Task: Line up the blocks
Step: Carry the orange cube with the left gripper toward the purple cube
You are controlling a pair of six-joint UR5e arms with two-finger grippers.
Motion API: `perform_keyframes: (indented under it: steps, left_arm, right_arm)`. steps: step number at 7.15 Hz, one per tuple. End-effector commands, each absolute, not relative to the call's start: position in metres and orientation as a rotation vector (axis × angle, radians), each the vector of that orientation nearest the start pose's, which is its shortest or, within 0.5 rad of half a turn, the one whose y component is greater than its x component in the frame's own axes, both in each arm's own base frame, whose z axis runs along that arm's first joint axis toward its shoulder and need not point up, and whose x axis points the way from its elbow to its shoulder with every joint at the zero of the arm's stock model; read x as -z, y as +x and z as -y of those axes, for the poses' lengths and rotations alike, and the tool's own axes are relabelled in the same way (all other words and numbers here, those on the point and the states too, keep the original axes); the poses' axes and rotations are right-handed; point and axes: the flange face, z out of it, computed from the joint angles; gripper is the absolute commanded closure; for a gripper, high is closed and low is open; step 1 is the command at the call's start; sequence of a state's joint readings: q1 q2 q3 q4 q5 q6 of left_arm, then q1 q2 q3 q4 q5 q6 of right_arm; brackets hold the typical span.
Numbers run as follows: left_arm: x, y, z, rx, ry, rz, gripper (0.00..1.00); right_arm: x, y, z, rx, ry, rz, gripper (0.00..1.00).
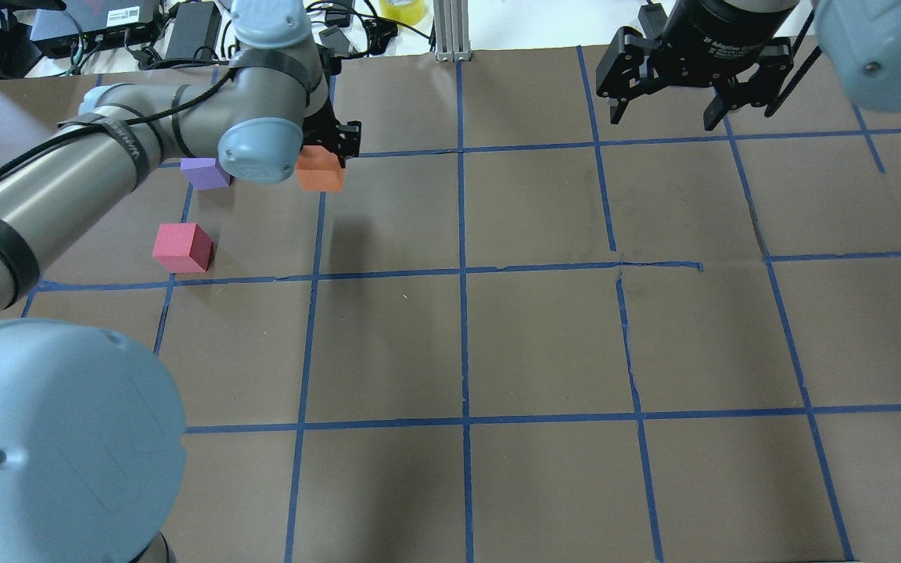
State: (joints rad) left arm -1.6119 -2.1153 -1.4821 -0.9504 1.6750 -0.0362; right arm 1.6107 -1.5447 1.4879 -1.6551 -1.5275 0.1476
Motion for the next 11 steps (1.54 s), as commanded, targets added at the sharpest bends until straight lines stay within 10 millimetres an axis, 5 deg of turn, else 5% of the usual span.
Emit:
perform_keyframes:
  steps: [1,3,4,6,7,11]
  left_arm:
    - [-0.286,-0.058,0.689,0.251,-0.021,-3.014,0.87]
    - [-0.285,0.019,0.691,0.248,-0.028,-3.082,0.87]
    - [-0.281,0.036,0.69,0.235,0.035,-3.078,0.87]
    - [-0.272,0.048,0.69,0.208,0.044,-3.085,0.87]
    - [-0.265,0.071,0.687,0.19,0.026,-3.091,0.87]
    - [-0.236,0.069,0.675,0.138,0.017,-3.117,0.87]
  right_arm:
    - [-0.525,0.158,0.509,0.21,0.163,-3.073,0.0]
    - [-0.525,0.158,0.509,0.21,0.163,-3.073,0.0]
    - [-0.525,0.158,0.509,0.21,0.163,-3.073,0.0]
    - [-0.525,0.158,0.509,0.21,0.163,-3.073,0.0]
    - [-0.525,0.158,0.509,0.21,0.163,-3.073,0.0]
    - [-0.526,0.158,0.509,0.212,0.163,-3.072,0.0]
